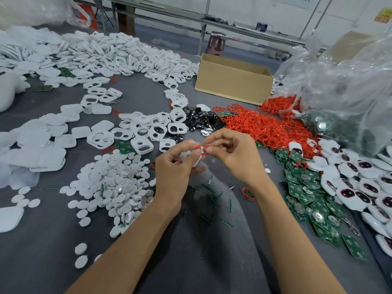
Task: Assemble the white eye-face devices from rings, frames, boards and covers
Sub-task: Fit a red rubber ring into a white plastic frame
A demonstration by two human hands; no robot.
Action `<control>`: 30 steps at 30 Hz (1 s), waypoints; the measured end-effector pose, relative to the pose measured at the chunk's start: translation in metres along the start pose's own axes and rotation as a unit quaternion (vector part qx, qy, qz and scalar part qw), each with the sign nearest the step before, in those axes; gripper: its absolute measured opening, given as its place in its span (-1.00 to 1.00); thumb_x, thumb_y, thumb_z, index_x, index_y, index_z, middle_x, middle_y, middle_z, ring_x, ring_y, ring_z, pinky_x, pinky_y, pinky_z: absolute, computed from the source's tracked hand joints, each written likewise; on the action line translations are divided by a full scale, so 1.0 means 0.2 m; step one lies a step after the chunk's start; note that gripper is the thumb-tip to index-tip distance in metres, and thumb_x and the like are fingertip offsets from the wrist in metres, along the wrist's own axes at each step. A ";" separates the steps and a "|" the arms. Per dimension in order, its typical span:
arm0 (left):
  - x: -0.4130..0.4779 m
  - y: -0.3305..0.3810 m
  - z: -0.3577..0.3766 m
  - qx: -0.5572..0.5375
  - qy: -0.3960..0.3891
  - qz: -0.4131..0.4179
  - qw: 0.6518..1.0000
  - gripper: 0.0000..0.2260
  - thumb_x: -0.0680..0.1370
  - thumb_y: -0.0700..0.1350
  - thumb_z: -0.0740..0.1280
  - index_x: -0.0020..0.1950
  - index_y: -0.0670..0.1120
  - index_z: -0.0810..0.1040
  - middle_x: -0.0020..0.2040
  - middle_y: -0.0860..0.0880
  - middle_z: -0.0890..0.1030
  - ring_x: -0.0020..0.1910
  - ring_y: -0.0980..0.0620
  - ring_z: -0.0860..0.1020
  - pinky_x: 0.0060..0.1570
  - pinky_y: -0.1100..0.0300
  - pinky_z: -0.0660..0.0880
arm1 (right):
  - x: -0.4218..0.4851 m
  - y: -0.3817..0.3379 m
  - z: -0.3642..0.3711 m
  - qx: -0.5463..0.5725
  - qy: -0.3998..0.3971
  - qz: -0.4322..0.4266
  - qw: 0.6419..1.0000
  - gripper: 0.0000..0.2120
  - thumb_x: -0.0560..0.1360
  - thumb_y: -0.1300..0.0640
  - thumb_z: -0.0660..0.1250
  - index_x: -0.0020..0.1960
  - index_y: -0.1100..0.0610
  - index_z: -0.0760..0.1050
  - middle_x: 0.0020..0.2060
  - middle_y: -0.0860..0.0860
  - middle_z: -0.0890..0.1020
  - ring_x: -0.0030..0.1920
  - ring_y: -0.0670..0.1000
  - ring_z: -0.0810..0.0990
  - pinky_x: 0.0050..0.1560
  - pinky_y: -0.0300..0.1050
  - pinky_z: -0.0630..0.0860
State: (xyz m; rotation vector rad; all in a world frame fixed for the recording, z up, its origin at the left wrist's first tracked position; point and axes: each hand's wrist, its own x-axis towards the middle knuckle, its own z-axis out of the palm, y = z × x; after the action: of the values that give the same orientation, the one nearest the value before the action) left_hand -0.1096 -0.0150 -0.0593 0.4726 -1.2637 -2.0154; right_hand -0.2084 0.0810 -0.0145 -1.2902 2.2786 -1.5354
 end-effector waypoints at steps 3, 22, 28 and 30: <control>0.00 0.00 0.00 0.010 -0.004 0.012 1.000 -0.90 0.48 -0.30 0.44 -0.12 -0.11 0.67 -0.04 0.01 0.69 -0.15 -0.04 0.69 -0.29 0.21 0.61 | 0.00 -0.01 0.00 -0.012 0.000 -0.021 1.000 -0.88 0.42 0.39 0.43 -0.13 0.21 0.62 -0.31 0.05 0.67 -0.28 -0.09 0.62 -0.18 -0.14 0.55; 0.03 -0.03 0.00 -0.007 0.007 -0.014 1.000 -0.74 0.58 -0.36 0.28 0.24 -0.15 0.49 0.14 -0.17 0.57 -0.04 0.03 0.64 -0.14 0.21 0.61 | 0.00 -0.03 0.05 -0.019 0.079 0.008 0.997 -0.92 0.35 0.29 0.51 -0.26 0.14 0.66 -0.39 0.02 0.64 -0.33 0.18 0.54 -0.28 -0.07 0.48; 0.03 -0.03 0.01 -0.030 -0.013 -0.060 0.998 -0.78 0.57 -0.35 0.27 0.19 -0.16 0.52 0.09 -0.16 0.63 -0.04 0.06 0.63 -0.04 0.27 0.59 | -0.01 -0.04 0.12 -0.032 0.103 0.027 0.994 -0.87 0.34 0.33 0.48 -0.28 0.12 0.64 -0.46 -0.11 0.60 -0.44 -0.17 0.46 -0.37 -0.44 0.33; 0.03 -0.03 0.01 -0.039 -0.013 -0.066 0.997 -0.78 0.57 -0.35 0.28 0.17 -0.15 0.50 0.04 -0.16 0.62 -0.08 0.06 0.62 -0.09 0.30 0.59 | -0.01 -0.04 0.14 -0.038 0.115 0.028 0.992 -0.87 0.34 0.33 0.47 -0.28 0.11 0.64 -0.45 -0.08 0.60 -0.42 -0.12 0.50 -0.37 -0.42 0.36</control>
State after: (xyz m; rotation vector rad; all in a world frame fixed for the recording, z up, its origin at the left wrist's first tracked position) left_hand -0.1176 -0.0168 -0.0629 0.5047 -1.1924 -2.1790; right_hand -0.1882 0.0618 -0.0230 -1.1061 2.5103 -1.6731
